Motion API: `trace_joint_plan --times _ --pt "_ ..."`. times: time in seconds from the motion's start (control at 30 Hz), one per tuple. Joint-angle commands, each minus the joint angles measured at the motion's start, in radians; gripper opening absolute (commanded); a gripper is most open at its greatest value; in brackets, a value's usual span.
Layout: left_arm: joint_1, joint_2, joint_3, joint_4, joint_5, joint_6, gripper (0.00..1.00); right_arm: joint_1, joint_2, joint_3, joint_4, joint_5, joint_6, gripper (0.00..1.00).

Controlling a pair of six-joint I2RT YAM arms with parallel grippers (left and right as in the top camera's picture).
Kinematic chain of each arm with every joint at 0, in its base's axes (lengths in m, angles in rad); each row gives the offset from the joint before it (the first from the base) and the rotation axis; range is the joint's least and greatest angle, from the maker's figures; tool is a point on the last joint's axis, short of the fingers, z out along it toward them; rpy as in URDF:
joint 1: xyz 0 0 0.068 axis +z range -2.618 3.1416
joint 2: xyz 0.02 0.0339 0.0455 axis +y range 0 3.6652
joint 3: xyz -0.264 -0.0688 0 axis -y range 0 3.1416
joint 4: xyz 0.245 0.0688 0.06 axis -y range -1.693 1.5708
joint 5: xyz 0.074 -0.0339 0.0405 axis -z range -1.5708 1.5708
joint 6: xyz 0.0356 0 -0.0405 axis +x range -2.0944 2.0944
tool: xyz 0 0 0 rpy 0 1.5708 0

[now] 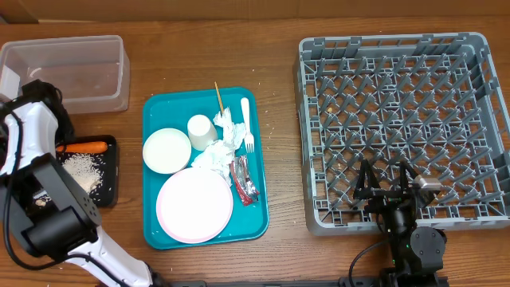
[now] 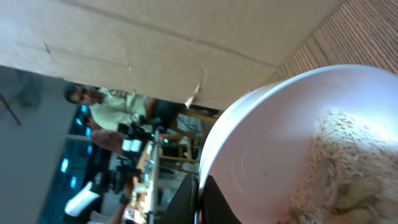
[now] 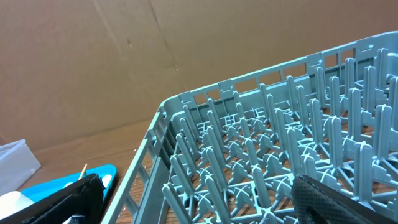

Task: Sort waste into correct bins and load items into the dishwasher rack
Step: 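Lift the pink bowl over the black tray and tip out the rice, then carry the emptied pink bowl back and set it on the teal tray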

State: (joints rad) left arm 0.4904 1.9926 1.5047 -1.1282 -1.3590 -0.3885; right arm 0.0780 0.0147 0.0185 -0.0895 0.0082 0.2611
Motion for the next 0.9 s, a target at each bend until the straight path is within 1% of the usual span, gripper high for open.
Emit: trace_joint_plan --times 0.0,0.2,0.37,0.5,0.57,0.6,0.87 --pt "-0.020 0.021 -0.005 0.008 -0.101 0.013 0.04 -0.006 -0.012 -0.010 0.007 0.013 -0.003 1.00" --pt "-0.035 0.043 -0.005 0.013 -0.123 0.062 0.04 -0.006 -0.012 -0.010 0.007 0.013 -0.003 1.00" --pt "-0.047 0.053 -0.018 0.059 -0.151 0.116 0.04 -0.006 -0.012 -0.010 0.007 0.013 -0.003 1.00" --pt "-0.053 0.058 -0.047 0.129 -0.204 0.208 0.04 -0.006 -0.012 -0.010 0.007 0.013 -0.003 1.00" --pt "-0.058 0.059 -0.072 0.202 -0.204 0.294 0.04 -0.006 -0.012 -0.010 0.007 0.013 -0.003 1.00" --pt "-0.060 0.059 -0.104 0.275 -0.204 0.365 0.04 -0.006 -0.012 -0.010 0.007 0.013 -0.003 1.00" --pt "-0.059 0.059 -0.128 0.386 -0.204 0.501 0.04 -0.006 -0.012 -0.010 0.007 0.013 -0.003 1.00"
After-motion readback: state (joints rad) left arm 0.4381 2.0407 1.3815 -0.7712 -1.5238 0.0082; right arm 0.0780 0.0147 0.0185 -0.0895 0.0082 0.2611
